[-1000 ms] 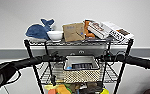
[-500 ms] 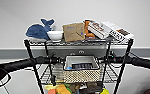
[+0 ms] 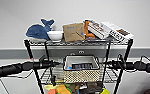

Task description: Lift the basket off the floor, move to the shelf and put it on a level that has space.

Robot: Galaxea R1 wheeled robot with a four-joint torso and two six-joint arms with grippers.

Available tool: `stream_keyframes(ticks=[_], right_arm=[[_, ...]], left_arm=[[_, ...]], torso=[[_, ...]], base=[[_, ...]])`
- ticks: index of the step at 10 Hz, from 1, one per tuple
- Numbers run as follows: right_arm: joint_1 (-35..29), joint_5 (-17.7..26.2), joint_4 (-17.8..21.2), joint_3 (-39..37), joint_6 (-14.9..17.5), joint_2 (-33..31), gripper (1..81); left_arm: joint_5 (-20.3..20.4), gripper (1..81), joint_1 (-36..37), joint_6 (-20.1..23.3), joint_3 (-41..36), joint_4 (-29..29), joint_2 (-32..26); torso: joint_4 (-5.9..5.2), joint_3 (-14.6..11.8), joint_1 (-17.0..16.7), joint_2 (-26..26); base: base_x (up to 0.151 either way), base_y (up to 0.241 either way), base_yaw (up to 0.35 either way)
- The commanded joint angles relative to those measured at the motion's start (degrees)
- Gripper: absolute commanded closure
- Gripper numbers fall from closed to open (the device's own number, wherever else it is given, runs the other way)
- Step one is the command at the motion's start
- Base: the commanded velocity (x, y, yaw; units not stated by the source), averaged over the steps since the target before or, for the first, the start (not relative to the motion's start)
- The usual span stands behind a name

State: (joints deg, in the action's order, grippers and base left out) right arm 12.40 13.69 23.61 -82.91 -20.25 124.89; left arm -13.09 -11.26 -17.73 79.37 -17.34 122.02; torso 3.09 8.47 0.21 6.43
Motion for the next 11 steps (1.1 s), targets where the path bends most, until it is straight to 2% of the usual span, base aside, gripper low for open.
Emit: stream_keyframes(ticks=[1,2,3,4,9,10,11], right_arm=[[-6.3,4.7,3.8,2.0,-17.3,-5.2,1.0],[-5.0,5.2,4.2,2.1,-19.3,-6.5,1.0],[-3.7,5.5,4.5,2.1,-21.1,-7.7,1.0],[-2.6,6.1,4.5,2.8,-21.7,-9.0,1.0],[6.1,5.8,3.5,9.6,-21.2,-13.3,1.0],[8.4,4.9,-0.5,12.5,-20.4,-14.2,1.0],[11.6,2.9,-4.7,14.4,-20.3,-14.8,1.0]], left_arm=[[1.2,1.0,4.0,-16.9,-8.9,-2.6,-8.7],[1.1,1.0,2.0,-19.2,-10.5,-2.6,-11.0],[1.2,1.0,0.2,-19.9,-11.7,-2.6,-13.0],[1.3,1.0,-1.6,-19.9,-13.2,-2.0,-14.5],[2.5,1.0,-12.1,-19.6,-17.8,4.8,-20.2],[6.0,1.0,-15.6,-19.5,-18.5,8.1,-20.4],[7.9,1.0,-19.6,-19.5,-18.4,11.5,-20.2]], torso=[[0.0,0.0,0.0,0.0],[0.0,0.0,0.0,0.0],[0.0,0.0,0.0,0.0],[0.0,0.0,0.0,0.0],[0.0,-0.1,-0.1,0.0],[0.0,-0.1,-0.1,0.0],[0.0,-0.1,-0.1,0.0]], base=[[0.0,0.0,0.0],[0.0,0.0,0.0],[0.0,0.0,0.0],[0.0,0.0,0.0],[0.0,0.0,0.0],[0.0,0.0,0.0],[0.0,0.0,0.0]])
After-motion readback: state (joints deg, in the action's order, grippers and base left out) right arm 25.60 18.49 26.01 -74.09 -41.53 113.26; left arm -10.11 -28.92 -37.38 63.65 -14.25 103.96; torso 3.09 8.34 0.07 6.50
